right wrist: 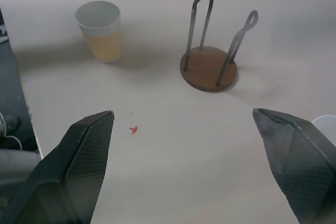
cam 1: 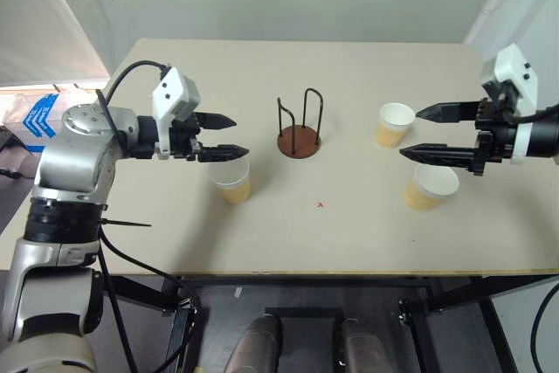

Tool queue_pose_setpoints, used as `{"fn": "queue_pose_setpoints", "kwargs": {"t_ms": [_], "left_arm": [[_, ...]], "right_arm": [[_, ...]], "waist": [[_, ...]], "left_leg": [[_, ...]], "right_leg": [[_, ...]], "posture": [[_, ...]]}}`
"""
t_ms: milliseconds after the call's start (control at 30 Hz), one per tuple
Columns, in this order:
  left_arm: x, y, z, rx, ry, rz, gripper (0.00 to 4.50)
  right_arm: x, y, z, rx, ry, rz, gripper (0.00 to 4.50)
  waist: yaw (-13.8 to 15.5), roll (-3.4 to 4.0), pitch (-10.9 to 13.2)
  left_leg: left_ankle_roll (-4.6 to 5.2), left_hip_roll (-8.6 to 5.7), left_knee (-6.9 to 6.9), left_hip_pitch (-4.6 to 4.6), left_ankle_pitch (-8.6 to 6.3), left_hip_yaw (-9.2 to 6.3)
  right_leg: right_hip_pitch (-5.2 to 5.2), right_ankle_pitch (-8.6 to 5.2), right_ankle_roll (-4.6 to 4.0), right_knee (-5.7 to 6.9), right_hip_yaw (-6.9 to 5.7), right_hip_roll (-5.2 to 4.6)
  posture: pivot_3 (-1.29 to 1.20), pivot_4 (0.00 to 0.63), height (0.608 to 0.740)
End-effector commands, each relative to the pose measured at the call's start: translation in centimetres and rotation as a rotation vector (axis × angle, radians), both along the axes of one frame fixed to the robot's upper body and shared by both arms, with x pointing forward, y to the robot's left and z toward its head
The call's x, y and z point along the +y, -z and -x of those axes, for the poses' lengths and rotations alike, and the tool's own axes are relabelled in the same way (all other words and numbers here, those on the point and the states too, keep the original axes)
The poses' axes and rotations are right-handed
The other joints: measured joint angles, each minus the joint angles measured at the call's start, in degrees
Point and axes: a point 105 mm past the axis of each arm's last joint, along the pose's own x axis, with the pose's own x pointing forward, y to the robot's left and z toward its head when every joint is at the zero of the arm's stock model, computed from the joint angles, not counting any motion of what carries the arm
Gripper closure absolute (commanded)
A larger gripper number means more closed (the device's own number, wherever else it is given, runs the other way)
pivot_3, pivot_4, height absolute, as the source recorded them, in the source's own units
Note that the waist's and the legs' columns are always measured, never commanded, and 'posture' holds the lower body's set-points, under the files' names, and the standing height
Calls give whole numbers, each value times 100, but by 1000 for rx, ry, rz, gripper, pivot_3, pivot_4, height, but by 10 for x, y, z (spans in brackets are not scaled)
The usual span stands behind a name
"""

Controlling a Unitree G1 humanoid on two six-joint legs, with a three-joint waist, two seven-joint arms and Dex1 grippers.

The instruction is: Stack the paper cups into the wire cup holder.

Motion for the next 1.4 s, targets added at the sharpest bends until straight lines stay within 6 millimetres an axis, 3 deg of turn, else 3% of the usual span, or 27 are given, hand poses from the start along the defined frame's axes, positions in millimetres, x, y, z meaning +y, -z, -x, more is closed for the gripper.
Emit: {"fn": "queue_pose_setpoints", "kwargs": {"t_ms": [33,267,500,733,1033,1400], "left_arm": [[-4,-12,2,-59,20,-25,751],[-2,-15,0,-87,-1,-36,751],[-27,-9,2,-71,43,5,751],[-32,1,-15,-67,-47,-19,751],[-37,0,-32,-86,-115,-13,751],[-58,14,-51,-68,-142,-41,751]], "right_arm": [[1,-14,0,-83,5,23,27],[3,-10,-1,-87,-9,49,27],[5,-10,1,-90,-19,43,27],[10,-7,8,-75,-52,60,27],[7,-6,5,-78,-29,62,27],[8,-4,3,-80,-32,60,27]], "waist": [[0,0,0],[0,0,0],[10,0,0],[5,-1,0],[7,-2,1],[15,-3,2]], "left_leg": [[0,0,0,0,0,0],[1,0,0,-1,-1,0],[1,-2,2,-2,-1,0],[-1,1,3,2,1,0],[1,-1,7,1,2,1],[3,-2,17,-1,3,1]], "right_leg": [[0,0,0,0,0,0],[0,0,0,-1,0,0],[2,0,0,-2,0,-1],[3,1,2,2,-1,0],[6,4,6,0,0,-1],[10,12,21,-3,1,-1]], "posture": [[0,150,740],[0,150,740],[0,150,740],[0,150,740],[0,150,740],[0,150,740]]}}
